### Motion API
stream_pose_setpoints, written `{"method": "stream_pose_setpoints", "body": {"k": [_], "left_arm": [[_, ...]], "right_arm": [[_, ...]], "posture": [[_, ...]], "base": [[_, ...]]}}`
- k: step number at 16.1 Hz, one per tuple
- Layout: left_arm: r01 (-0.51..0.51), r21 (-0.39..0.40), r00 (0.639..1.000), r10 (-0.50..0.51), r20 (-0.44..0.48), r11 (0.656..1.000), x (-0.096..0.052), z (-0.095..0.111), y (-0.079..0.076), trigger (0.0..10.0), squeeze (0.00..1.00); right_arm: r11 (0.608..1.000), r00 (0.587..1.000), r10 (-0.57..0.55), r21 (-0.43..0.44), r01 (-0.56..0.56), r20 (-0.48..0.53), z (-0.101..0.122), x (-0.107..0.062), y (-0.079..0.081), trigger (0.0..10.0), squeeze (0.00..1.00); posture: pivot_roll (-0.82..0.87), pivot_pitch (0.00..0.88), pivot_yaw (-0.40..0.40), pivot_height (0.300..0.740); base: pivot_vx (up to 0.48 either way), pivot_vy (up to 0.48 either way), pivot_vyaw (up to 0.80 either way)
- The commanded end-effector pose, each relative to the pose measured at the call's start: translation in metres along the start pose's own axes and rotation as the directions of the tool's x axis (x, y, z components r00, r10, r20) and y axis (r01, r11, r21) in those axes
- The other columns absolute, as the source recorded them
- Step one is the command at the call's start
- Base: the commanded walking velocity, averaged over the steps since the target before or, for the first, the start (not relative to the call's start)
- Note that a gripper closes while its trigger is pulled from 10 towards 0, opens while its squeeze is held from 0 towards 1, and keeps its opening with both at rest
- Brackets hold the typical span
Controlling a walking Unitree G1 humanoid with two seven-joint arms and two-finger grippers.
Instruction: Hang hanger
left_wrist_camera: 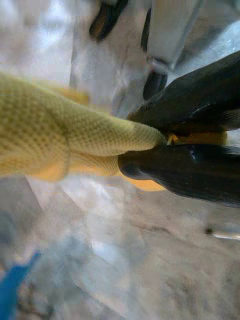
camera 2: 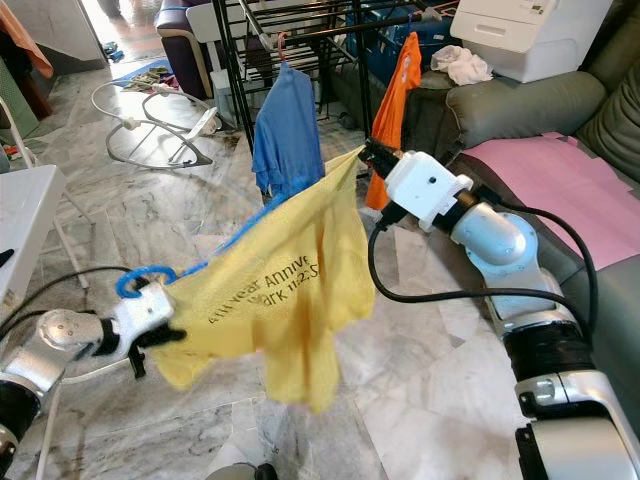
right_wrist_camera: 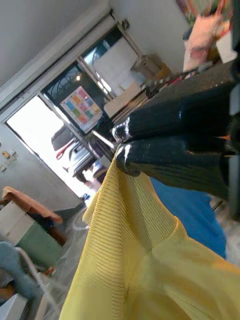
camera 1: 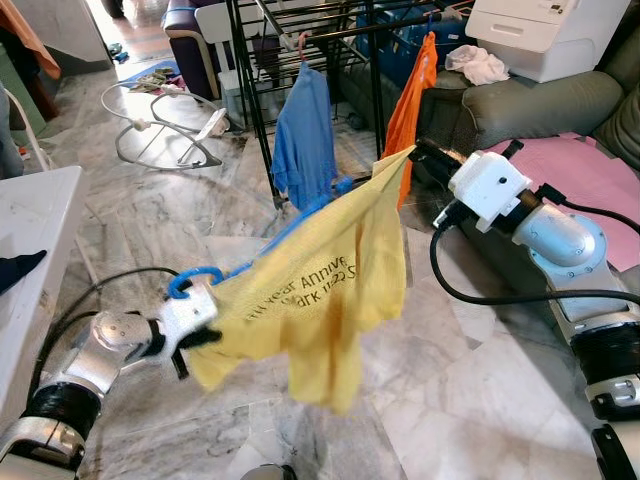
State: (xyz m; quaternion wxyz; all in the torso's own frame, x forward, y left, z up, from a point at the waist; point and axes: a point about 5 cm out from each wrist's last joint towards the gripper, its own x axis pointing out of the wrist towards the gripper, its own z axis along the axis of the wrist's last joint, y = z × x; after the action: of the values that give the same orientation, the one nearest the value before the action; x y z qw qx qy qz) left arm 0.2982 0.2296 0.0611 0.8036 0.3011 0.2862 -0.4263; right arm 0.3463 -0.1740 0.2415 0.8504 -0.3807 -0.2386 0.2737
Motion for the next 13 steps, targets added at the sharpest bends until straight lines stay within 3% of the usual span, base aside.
{"method": "stream_pose_setpoints", "body": {"k": [1,3,5,6,7,9,10,13], "left_arm": [[0.056,0.004,0.996,-0.056,-0.066,0.998,-0.004,-0.014,-0.007,0.0,0.0],[0.18,-0.009,0.98,-0.18,-0.084,0.984,-0.004,-0.019,-0.02,0.0,0.0],[0.213,0.003,0.973,-0.212,-0.095,0.977,-0.004,-0.021,-0.024,0.0,0.0],[0.151,-0.006,0.985,-0.151,-0.082,0.989,-0.002,-0.019,-0.019,0.0,0.0],[0.016,-0.04,0.999,-0.018,-0.047,0.999,-0.001,-0.014,-0.005,0.0,0.0],[-0.091,-0.07,0.996,0.089,-0.029,0.993,-0.002,-0.012,0.005,0.0,0.0],[-0.249,-0.126,0.968,0.249,-0.018,0.96,-0.007,-0.01,0.02,0.0,0.0],[-0.402,-0.247,0.911,0.412,-0.013,0.881,-0.013,-0.009,0.036,0.0,0.0]], "right_arm": [[0.992,0.991,-0.12,-0.044,0.122,0.051,0.013,0.003,-0.029,0.0,0.0],[0.989,0.988,-0.122,-0.069,0.129,0.097,0.022,0.015,-0.035,0.0,0.0],[0.989,0.986,-0.113,-0.079,0.123,0.124,0.028,0.023,-0.037,0.0,0.0],[0.99,0.986,-0.088,-0.097,0.103,0.142,0.032,0.027,-0.037,0.0,0.0],[0.993,0.989,-0.051,-0.098,0.065,0.141,0.032,0.028,-0.035,0.0,0.0],[0.995,0.991,-0.03,-0.093,0.042,0.127,0.028,0.025,-0.034,0.0,0.0],[0.997,0.996,-0.016,-0.068,0.022,0.09,0.018,0.014,-0.032,0.0,0.0],[0.999,1.0,-0.004,-0.047,0.005,0.016,0.001,-0.009,-0.026,0.0,0.0]], "posture": [[-0.07,0.031,0.093,0.74],[-0.06,0.036,0.091,0.74],[-0.06,0.036,0.091,0.74],[-0.06,0.035,0.089,0.74],[-0.06,0.035,0.08,0.74],[-0.06,0.035,0.08,0.74],[-0.06,0.037,0.08,0.74],[-0.07,0.041,0.093,0.74]], "base": [[0.0,0.0,0.0],[0.0,0.0,0.0],[0.0,0.0,0.0],[0.0,0.0,0.0],[0.0,0.0,0.0],[0.0,0.0,0.0],[0.0,0.0,0.0],[0.0,0.0,0.0]]}}
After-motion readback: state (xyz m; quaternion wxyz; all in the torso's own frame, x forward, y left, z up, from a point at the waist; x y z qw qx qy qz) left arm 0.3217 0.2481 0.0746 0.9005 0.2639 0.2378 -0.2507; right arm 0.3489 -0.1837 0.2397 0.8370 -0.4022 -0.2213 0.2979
